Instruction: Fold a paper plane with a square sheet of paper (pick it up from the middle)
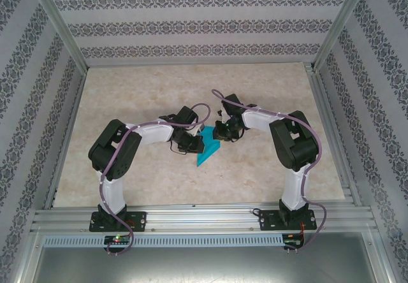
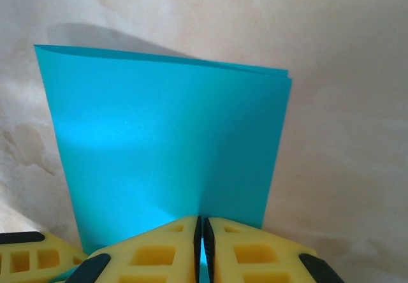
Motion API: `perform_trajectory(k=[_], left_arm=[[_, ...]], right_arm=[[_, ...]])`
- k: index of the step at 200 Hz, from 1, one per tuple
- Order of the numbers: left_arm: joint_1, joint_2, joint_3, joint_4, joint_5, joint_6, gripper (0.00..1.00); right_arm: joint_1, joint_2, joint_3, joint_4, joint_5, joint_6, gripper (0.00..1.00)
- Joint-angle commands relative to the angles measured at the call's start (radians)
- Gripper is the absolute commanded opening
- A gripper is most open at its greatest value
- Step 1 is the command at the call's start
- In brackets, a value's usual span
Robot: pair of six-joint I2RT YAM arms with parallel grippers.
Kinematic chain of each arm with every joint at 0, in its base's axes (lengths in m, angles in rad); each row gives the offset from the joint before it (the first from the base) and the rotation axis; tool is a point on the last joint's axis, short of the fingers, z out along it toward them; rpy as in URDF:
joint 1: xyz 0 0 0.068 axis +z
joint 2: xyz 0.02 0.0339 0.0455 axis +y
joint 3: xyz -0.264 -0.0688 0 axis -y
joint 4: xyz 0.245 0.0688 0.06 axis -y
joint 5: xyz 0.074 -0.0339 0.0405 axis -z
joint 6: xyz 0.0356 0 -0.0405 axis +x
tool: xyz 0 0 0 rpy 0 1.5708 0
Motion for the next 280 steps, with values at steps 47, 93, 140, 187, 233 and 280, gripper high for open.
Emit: perform_trajectory(k=[47, 93, 140, 187, 233, 280], left_arm=[[0.009, 0.038, -0.024, 0.007, -0.007, 0.027, 0.11], [0.009, 0.043, -0.018, 0.013, -0.001, 0.018, 0.11], [0.009, 0.05, -0.012, 0.003, -0.007, 0.026, 0.11], [0.009, 0.061, 0.005, -0.007, -0.003, 0.034, 0.11], [0.009, 0.066, 0.01, -0.01, 0.0, 0.04, 0.11], [0.009, 0.064, 0.008, -0.012, 0.002, 0.045, 0.11]], right_arm=[[-0.036, -0.146, -0.047, 0.028, -0.042, 0.087, 0.26], [-0.032, -0.39, -0.299, 0.225, -0.048, 0.241, 0.16], [0.155, -0.514, -0.567, 0.544, -0.059, 0.447, 0.0], [0.329, -0.404, -0.605, 0.735, 0.006, 0.576, 0.0], [0.349, -0.303, -0.603, 0.817, 0.028, 0.611, 0.0], [0.335, -0.341, -0.626, 0.822, 0.046, 0.607, 0.0]])
